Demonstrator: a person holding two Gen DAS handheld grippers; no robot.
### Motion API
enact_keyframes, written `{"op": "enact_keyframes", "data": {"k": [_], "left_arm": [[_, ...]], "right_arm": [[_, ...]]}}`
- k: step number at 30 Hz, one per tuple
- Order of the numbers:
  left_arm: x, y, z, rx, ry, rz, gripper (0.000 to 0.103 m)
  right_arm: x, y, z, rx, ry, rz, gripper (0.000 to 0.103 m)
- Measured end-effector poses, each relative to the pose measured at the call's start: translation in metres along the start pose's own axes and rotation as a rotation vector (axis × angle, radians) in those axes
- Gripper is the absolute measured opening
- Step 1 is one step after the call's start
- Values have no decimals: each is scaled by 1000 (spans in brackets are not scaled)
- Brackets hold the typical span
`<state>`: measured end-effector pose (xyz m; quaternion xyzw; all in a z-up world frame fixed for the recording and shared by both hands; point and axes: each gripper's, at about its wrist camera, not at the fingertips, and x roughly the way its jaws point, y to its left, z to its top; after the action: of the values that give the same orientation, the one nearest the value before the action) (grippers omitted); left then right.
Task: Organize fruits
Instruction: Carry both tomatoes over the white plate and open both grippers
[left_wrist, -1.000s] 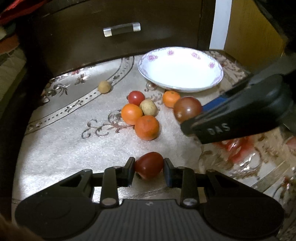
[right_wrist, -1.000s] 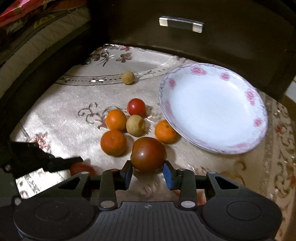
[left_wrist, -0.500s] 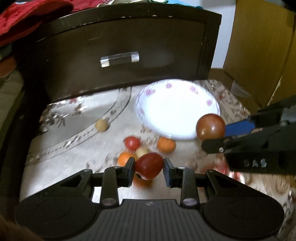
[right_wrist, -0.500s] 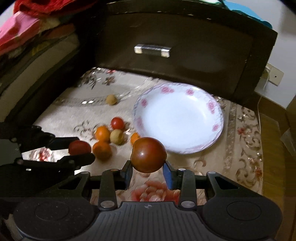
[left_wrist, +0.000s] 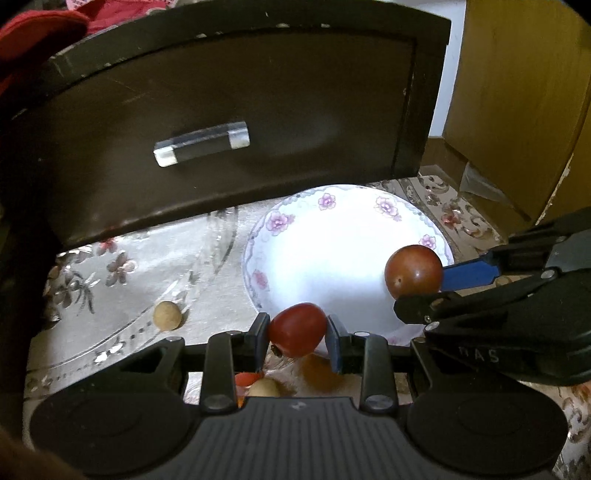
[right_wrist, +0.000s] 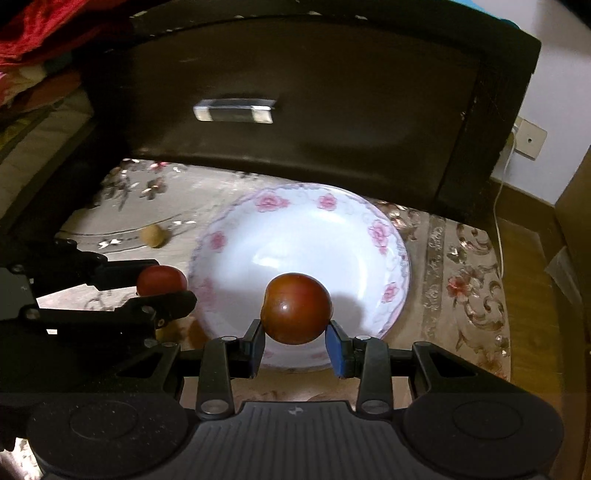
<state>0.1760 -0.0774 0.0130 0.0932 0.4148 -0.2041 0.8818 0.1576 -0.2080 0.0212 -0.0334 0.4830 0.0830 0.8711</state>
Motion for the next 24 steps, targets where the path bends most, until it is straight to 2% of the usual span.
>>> {"op": "enact_keyframes", "data": {"k": [11, 24], "left_arm": [[19, -3, 4, 9, 9, 6, 38], [16, -1, 7, -1, 3, 17, 39]], "right_arm": [[21, -12, 2, 12, 25, -10, 34], [17, -11, 4, 4, -13, -9, 35]]}}
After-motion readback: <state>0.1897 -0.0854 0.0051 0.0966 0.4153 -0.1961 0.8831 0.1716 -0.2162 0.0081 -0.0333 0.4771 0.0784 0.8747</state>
